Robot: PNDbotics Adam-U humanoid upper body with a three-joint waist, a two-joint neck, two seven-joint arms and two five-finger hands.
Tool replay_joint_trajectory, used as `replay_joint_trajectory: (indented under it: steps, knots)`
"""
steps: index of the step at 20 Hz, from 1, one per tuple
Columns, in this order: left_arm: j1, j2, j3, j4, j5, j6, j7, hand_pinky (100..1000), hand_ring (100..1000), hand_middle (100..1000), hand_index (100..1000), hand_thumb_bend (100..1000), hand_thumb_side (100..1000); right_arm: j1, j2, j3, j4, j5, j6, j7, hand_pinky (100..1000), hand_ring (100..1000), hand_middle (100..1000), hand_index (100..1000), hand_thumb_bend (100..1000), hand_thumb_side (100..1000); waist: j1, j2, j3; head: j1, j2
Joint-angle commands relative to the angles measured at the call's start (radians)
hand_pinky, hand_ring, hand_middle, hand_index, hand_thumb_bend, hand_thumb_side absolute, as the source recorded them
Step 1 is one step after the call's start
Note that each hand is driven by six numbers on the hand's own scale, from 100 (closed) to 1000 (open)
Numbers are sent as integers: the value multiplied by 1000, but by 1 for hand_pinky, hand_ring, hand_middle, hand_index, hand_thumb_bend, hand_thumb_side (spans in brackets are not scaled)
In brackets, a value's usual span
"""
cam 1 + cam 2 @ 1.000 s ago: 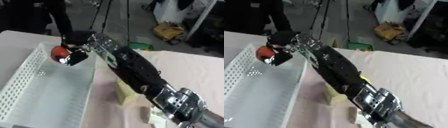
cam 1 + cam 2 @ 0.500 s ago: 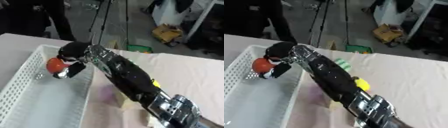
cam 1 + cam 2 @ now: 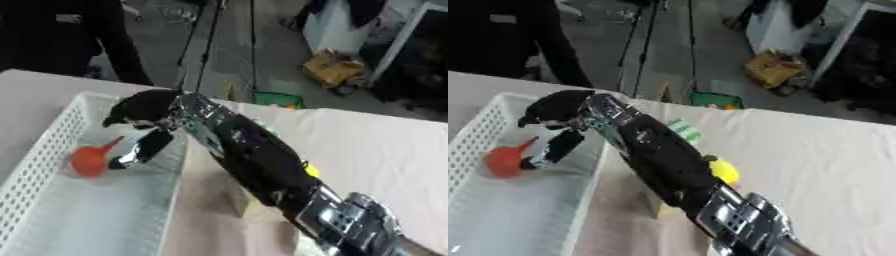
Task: Pick up objects on the table and place them in the box.
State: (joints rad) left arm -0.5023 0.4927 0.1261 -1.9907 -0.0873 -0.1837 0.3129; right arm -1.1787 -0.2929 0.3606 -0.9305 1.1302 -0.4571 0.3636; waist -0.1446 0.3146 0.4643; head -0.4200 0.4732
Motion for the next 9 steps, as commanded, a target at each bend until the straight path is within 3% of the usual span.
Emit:
replay_joint_trajectory:
  steps: [1,5,9]
  knots:
    - [-7,13,8,-9,5,1,0,1000,956,895,913,100,1000,-24,-5,-8,-31,-24,-1,9,924,966,925,998,582,1000,19,-18,0,3,-11]
    - [0,19,10,-9,4,1,1,1000,956,895,913,100,1000,-33,-25,-16,-100,-88,16,-4,917,950,909,989,556,1000,20,-25,-12,12,2]
    - [16,32,16,-9,-1,3,7,1000,957,897,914,100,1000,-46,-94,-33,-251,-215,52,-19,904,926,890,978,519,1000,22,-38,-42,33,21]
